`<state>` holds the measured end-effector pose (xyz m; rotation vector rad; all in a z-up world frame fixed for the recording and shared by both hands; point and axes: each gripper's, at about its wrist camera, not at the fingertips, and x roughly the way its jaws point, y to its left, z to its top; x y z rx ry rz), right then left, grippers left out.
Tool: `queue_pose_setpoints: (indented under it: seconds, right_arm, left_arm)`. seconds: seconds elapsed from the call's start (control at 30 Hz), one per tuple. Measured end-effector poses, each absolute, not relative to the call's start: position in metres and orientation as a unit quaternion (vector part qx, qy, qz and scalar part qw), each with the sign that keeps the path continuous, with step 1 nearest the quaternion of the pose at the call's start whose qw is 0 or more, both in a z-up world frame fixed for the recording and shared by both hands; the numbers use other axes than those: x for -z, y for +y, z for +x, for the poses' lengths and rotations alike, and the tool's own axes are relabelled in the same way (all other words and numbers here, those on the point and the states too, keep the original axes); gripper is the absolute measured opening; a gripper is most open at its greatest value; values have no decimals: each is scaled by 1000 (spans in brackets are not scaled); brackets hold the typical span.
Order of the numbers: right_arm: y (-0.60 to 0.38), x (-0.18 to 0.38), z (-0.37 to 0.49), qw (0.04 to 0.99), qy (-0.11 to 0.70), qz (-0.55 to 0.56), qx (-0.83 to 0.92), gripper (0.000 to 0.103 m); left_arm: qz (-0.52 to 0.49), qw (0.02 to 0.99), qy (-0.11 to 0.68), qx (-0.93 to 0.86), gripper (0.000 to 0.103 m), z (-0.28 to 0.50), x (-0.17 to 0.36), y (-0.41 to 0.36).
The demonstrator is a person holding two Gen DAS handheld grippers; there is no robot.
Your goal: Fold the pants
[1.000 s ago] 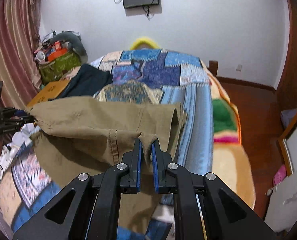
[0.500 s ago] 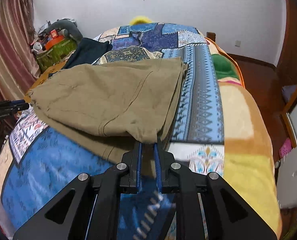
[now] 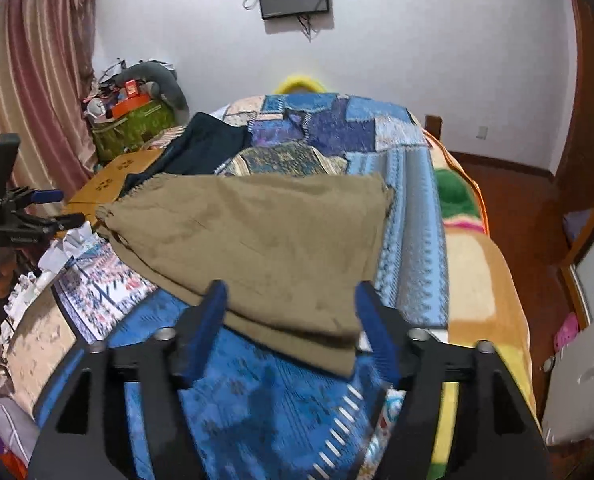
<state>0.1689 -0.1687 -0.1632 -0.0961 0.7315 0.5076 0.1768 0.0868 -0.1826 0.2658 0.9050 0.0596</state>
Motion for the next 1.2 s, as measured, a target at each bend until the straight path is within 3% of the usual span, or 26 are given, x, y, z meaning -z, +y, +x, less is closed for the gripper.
queue_pose_setpoints:
  seconds: [0.3,0.73,0.8,0.87,0.9,0.97,1.07,1.2]
  right_arm:
    - [-130,186,181,877,380,-72,-284,71]
    - [-81,207,195,854,383,-136,-324,70]
    - [-75,206,197,857,372,-144,-327,64]
    - [-70,204,200,854,370,-149,-335,35]
    - [-69,204,201,852,372,-147,-338,29]
    - [-70,201,200,852,365,-143,-346,15]
    - [-69,195,193,854,353,-159,-347,11]
    - [-71,189,183,854,346,-172,-349,9]
  left_arm:
    - [261,859,441,4,96,198,223,32]
    - [190,878,435,58,95,231,197,26]
    - [176,880,436,66,90,230,194,26]
    - [174,877,440,81,73,228,196,23]
    - [175,875,444,86,67,226,198,21]
    - [178,870,450,95,43,222,203,17]
    - [191,870,444,95,26,214,206,10]
    - [181,876,435,104,20,204,198,9]
